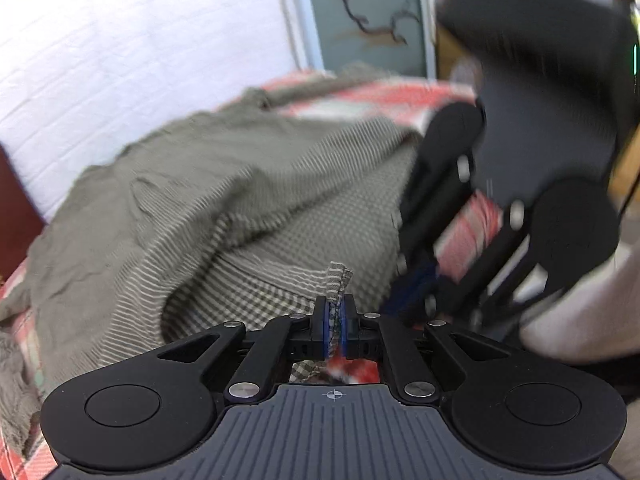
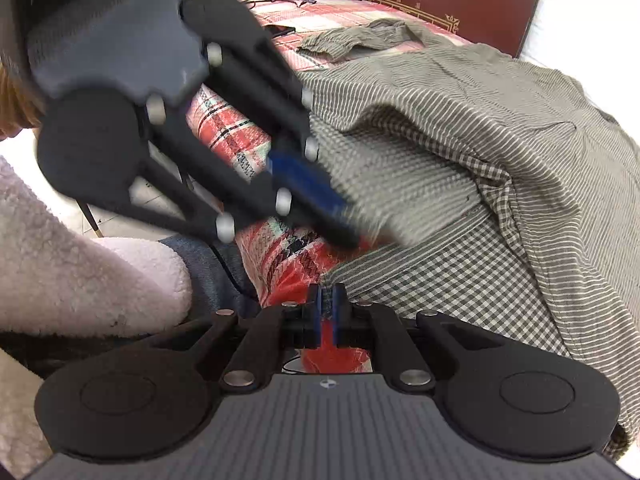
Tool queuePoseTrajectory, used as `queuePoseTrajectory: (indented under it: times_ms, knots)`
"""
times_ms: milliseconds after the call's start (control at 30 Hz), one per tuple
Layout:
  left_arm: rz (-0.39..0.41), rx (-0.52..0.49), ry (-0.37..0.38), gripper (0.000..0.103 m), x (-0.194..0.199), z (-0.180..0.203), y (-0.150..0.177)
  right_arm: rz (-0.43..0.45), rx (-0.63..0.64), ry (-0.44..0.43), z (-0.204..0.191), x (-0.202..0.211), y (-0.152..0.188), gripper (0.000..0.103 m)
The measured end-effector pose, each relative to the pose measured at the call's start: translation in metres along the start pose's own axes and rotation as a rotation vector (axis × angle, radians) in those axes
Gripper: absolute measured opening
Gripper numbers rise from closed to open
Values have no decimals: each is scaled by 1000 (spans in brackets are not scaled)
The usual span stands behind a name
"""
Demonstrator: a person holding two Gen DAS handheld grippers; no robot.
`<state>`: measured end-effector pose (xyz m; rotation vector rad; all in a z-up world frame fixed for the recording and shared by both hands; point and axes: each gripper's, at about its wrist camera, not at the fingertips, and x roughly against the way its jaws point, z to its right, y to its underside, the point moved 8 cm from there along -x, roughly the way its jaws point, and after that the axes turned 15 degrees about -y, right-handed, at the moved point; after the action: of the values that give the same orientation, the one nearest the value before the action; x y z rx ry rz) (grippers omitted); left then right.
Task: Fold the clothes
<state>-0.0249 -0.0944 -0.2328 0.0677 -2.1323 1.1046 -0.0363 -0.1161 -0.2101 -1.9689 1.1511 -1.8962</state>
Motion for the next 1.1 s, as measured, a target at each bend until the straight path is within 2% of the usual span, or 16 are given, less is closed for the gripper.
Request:
queuePoseTrajectory:
  times_ms: [167,233,300,433,533,633,700,800,833,933,967,1033,1100]
  knots:
    - [-24,-63,6,8,-11,10,8,14,-1,-8,-2,0,2,10]
    - [-28,-80,9,17,-13,12,9,16,15,-25,-3,5,3,15]
    - [-27,-98,6,19,-12,15,11,16,0,-72,0,15,5,15]
    - [-19,-114,-3,19,-10,16,13,169,-124,-66,21,43,-12,15]
    - [-19,-105,-2,20,-11,16,14,224,-164,-33,38,36,-23,15]
    - [-28,-86,16,24,-5,13,17,186,-184,-48,44,12,-14,14]
    - [-38,-57,56,40,2,9,21,162,-182,-46,44,1,-4,15]
    - [-23,38,88,51,18,-11,20,153,-168,-73,35,6,-1,15]
    - [-12,60,50,52,19,-20,16,167,-177,-77,39,11,-3,15]
    - [41,61,-166,55,12,-42,1,214,-208,-84,50,26,-12,15]
    - [56,45,-243,55,7,-46,-4,247,-216,-45,59,32,-18,15]
    - [55,-53,-334,55,-7,-43,-7,315,-232,38,78,44,-29,17]
    - [43,-152,-376,56,-19,-36,-4,321,-216,79,91,46,-37,18]
